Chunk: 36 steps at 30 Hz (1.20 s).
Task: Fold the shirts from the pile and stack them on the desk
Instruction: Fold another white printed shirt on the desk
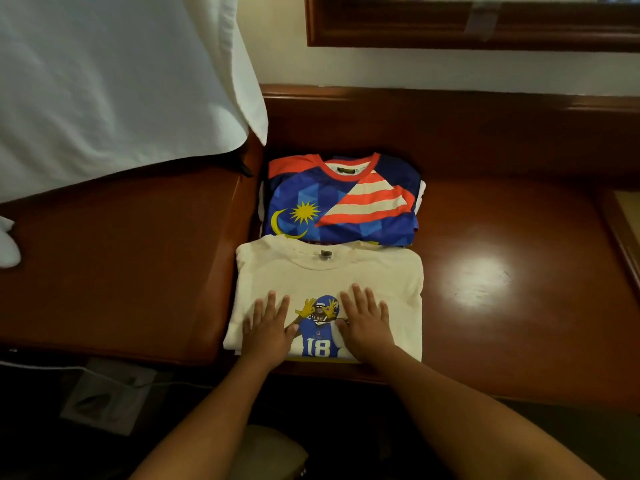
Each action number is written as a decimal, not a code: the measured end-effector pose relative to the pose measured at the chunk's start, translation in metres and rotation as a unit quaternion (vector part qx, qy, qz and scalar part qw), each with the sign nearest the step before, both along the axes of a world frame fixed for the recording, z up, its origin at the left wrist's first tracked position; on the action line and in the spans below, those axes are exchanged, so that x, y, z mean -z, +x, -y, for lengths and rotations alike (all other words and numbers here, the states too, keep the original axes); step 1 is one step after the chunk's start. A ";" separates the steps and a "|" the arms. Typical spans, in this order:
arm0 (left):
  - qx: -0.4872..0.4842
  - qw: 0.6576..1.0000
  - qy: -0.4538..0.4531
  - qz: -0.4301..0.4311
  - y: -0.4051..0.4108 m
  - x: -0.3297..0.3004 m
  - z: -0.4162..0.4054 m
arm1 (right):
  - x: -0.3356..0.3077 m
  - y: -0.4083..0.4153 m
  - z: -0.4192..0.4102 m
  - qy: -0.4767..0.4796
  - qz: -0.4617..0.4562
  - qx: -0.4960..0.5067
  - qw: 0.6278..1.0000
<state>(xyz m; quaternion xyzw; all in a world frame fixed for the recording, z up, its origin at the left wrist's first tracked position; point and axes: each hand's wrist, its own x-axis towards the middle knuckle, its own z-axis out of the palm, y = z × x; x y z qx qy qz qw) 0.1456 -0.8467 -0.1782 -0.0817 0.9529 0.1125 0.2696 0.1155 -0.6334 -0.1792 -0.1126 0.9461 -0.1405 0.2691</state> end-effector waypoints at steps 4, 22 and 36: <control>-0.018 1.000 -0.005 -0.007 0.017 0.005 -0.005 | 0.007 0.005 -0.014 0.017 0.002 -0.034 0.999; -0.066 0.984 -0.023 -0.163 -0.095 0.039 0.017 | 0.038 -0.071 -0.031 0.041 -0.110 0.051 0.992; -0.027 0.983 -0.050 -0.175 -0.003 0.042 -0.005 | 0.031 -0.001 -0.010 0.005 -0.100 -0.011 0.995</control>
